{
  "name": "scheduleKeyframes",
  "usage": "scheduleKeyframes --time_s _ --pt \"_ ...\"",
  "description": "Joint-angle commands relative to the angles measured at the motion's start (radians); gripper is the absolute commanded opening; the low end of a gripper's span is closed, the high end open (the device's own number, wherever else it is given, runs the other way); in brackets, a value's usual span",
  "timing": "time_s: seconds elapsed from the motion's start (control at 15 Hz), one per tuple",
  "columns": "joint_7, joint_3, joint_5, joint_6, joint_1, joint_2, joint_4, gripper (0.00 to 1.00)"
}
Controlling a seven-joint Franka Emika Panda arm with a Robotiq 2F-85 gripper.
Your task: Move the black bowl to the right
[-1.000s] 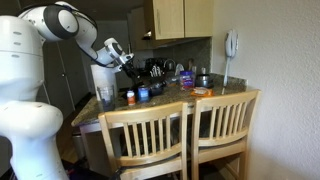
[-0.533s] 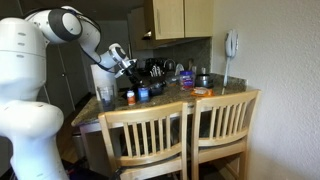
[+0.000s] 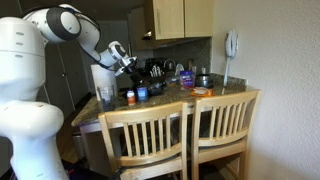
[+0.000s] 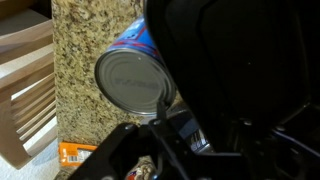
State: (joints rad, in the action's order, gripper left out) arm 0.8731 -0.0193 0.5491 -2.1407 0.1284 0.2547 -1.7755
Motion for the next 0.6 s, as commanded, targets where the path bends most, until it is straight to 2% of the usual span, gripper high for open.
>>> scheduleKeyframes --time_s 0.0,0.2,0.33,0.53 --pt "0.008 0.018 0.010 -0.005 0.014 -0.001 -0.010 0.24" --pt "0.016 0.017 0.018 0.004 0.020 0.003 0.003 0.04" --pt "0.028 0.017 0.023 0.006 0.023 0.006 0.008 0.00" --pt "0.042 0.017 0.028 0.013 0.032 0.008 0.016 0.02"
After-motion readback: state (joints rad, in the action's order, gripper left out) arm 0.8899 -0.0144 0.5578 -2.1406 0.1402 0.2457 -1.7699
